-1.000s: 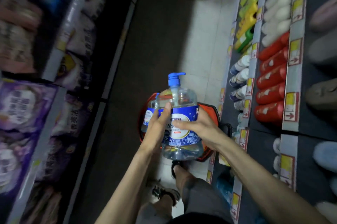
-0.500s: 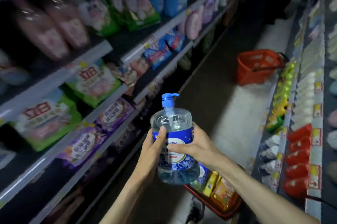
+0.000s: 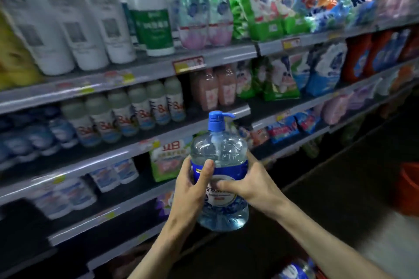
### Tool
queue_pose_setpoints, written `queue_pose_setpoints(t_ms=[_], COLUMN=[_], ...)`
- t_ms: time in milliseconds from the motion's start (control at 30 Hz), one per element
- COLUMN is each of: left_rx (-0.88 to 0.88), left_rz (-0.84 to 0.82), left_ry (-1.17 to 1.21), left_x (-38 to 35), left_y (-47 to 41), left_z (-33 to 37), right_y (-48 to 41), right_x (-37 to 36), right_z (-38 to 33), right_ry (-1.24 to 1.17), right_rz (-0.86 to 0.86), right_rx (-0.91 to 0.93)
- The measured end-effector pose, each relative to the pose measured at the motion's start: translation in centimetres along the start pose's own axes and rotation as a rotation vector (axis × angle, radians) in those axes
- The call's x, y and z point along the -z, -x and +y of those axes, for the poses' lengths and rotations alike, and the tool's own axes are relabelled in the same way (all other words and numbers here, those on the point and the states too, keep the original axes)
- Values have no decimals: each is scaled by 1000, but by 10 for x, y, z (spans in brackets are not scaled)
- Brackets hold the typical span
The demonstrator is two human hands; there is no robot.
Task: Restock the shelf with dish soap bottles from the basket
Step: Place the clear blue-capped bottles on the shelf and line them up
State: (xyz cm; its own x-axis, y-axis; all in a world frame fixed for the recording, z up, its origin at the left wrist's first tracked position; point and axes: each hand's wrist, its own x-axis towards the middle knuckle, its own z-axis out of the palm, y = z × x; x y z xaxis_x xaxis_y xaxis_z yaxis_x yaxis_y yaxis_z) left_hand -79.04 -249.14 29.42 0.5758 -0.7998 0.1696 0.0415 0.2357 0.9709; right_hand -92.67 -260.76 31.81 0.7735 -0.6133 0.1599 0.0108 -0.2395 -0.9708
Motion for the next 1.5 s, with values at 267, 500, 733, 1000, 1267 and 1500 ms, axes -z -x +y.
queue_pose_setpoints(t_ms=[267,500,733,1000,1267,1500], left_rx=[-211,-271,-309,-366,-370,-424], left_rz=[247,532,717,806,759,682], left_ry=[-128,-234,-266,-310,-414,-554], left_x=[42,69,99,152,243,330], left_y=[10,42,94,147,202,243], left_z=[82,135,167,202,261,306], right_y=[-67,-99,-94,-75,-59,-51], right_x=[-46,-97,-161,-240,-344,-430], right_z=[-53,-89,-125,-166,-216,-251], right_ry=[-156,-265,-311,-294,-280,-240], right_rz=[-282,-556,-740,-851,-853,-816], right_rx=[221,296,356,427,502,605])
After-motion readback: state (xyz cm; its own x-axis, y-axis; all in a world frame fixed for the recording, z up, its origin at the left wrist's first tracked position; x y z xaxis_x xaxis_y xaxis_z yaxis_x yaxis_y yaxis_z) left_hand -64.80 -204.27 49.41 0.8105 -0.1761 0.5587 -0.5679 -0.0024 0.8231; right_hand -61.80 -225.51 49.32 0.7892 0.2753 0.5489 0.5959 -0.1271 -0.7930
